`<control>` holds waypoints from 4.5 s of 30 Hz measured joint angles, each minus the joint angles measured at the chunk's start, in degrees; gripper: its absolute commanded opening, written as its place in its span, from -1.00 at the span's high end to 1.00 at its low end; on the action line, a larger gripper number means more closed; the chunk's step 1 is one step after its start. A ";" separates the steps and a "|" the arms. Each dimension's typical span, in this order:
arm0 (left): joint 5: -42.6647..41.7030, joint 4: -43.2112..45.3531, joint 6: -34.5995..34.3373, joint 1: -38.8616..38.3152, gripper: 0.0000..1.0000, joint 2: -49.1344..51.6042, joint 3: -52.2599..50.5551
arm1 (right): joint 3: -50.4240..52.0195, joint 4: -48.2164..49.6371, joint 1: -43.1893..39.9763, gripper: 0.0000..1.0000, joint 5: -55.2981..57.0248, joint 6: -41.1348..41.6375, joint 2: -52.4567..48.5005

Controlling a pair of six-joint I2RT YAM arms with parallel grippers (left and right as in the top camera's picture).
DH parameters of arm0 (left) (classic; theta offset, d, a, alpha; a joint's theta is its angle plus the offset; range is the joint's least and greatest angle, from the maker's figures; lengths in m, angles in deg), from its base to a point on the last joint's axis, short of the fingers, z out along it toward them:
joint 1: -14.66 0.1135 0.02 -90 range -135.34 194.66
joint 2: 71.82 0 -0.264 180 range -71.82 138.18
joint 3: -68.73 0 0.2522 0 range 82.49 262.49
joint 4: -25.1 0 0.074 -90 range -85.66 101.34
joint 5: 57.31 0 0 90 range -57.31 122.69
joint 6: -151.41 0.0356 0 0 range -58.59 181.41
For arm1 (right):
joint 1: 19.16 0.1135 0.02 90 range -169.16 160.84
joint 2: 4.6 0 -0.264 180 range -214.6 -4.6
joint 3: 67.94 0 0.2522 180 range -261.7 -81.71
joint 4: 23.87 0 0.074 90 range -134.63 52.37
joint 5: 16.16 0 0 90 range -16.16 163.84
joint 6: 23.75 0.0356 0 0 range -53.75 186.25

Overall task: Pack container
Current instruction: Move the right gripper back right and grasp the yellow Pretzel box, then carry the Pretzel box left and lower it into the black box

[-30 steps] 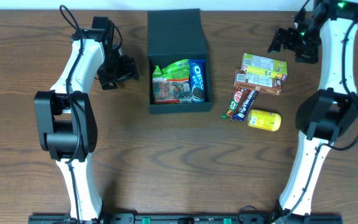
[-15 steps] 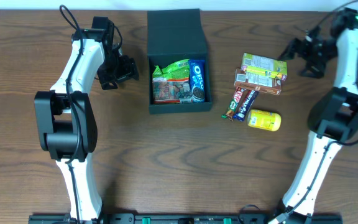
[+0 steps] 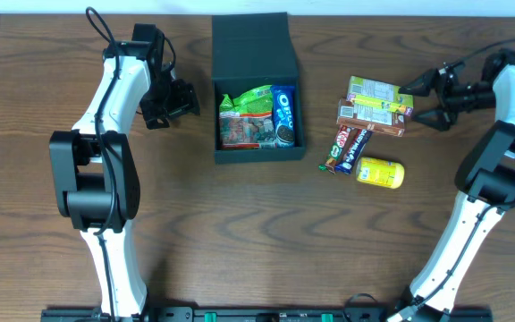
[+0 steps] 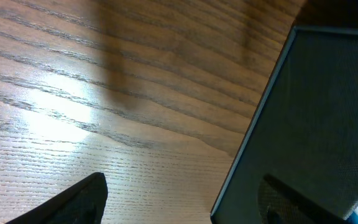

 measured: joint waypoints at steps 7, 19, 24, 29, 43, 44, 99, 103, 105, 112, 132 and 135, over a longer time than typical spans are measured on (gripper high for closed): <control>-0.83 -0.02 -0.02 0.00 -0.57 0.00 0.00 | 4.28 7.52 -0.13 -0.68 -6.78 0.46 0.00; -1.33 -0.22 -0.02 0.00 -0.57 0.00 0.00 | 7.37 15.34 -0.13 -0.43 -11.19 3.96 0.00; -1.33 -0.24 -0.02 0.00 -0.57 0.00 0.00 | 7.45 16.00 -0.13 -0.25 -11.26 4.37 0.00; -1.33 -0.24 -0.02 0.00 -0.58 0.00 0.00 | 7.58 16.00 -0.13 -0.01 -12.63 4.90 0.00; -1.33 -0.24 -0.02 0.00 -0.58 0.00 0.00 | 7.58 14.91 0.35 0.03 -13.68 4.35 0.00; -1.33 -0.24 -0.02 0.00 -0.58 0.00 0.00 | 7.58 14.93 0.48 0.03 -13.25 4.35 0.00; -1.31 -1.38 1.77 0.13 -0.57 0.00 0.00 | 7.74 19.26 11.34 0.61 -20.28 3.41 17.00; -1.31 -1.75 2.01 1.03 -0.57 0.00 0.00 | 7.74 18.93 16.13 0.62 -20.41 3.23 17.05; -1.31 -2.16 2.34 1.95 -0.57 0.00 0.00 | 7.74 18.91 18.29 0.62 -20.44 3.23 17.05; -1.29 -3.21 3.45 5.44 -0.57 0.00 0.00 | 7.74 18.60 25.49 0.61 -18.36 3.21 17.05; -1.29 -3.19 5.86 7.19 -0.57 0.00 0.00 | 8.17 14.51 33.18 0.62 -11.80 4.92 15.52; -1.29 -3.15 6.05 7.19 -0.57 0.00 0.00 | 8.48 14.47 33.24 0.61 -9.62 6.32 15.41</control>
